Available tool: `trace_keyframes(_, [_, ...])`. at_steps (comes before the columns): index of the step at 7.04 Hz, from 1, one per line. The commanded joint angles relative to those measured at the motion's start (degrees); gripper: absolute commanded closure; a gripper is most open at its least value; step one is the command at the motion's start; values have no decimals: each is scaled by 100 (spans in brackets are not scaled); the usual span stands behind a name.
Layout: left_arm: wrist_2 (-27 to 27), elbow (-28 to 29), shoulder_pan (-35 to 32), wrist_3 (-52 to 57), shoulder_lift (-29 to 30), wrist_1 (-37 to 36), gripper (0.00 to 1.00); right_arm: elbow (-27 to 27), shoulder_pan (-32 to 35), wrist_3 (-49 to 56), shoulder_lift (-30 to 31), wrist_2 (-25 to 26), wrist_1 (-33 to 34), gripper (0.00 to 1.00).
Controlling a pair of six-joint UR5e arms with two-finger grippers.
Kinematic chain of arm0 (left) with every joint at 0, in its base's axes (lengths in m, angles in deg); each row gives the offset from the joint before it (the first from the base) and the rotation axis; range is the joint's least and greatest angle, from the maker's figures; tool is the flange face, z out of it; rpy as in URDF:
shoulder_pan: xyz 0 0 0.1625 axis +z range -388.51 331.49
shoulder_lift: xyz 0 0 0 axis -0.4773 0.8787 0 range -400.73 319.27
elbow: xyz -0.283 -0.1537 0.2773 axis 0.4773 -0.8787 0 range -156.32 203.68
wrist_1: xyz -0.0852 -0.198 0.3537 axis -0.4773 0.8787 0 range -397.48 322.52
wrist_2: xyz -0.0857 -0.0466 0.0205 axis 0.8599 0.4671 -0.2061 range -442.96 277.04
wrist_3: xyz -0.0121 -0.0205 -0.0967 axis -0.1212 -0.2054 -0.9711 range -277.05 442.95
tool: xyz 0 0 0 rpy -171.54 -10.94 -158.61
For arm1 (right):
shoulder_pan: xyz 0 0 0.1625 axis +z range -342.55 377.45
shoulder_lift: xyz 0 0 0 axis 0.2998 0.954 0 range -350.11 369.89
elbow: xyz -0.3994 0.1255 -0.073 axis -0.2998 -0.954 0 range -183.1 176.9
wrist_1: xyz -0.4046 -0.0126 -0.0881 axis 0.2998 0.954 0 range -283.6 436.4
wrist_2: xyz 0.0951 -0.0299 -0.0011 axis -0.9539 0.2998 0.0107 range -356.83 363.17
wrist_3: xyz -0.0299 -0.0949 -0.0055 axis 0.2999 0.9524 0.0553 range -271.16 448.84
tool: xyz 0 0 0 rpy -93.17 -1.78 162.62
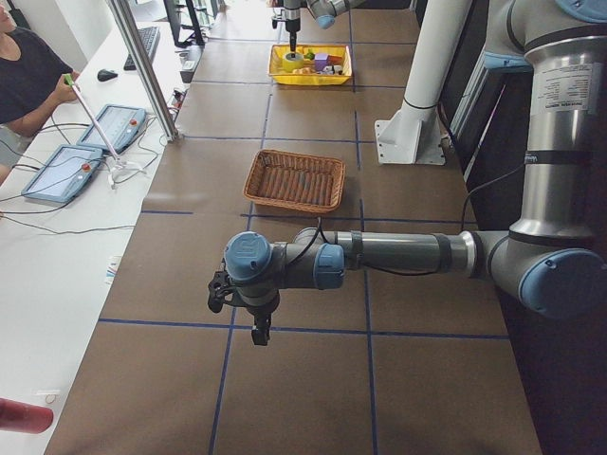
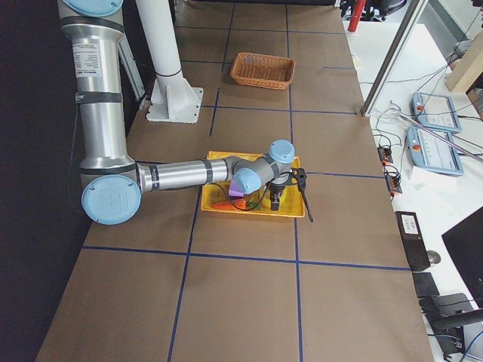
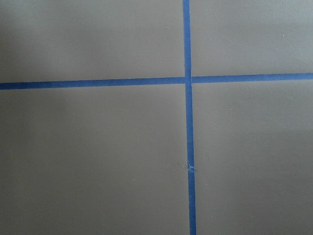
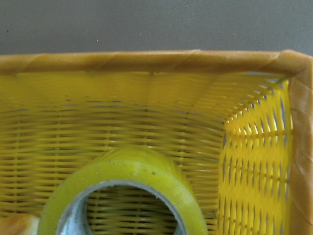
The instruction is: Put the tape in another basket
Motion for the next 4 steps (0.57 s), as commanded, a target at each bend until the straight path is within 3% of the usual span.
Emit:
trace_keyframes(1, [61,3,5,-3,-1,0,0,-69,-92,0,-9,61,-9,1])
trace_keyframes(4, [149,12,5,-3,-1,0,0,-149,-181,0,-62,184,0,2])
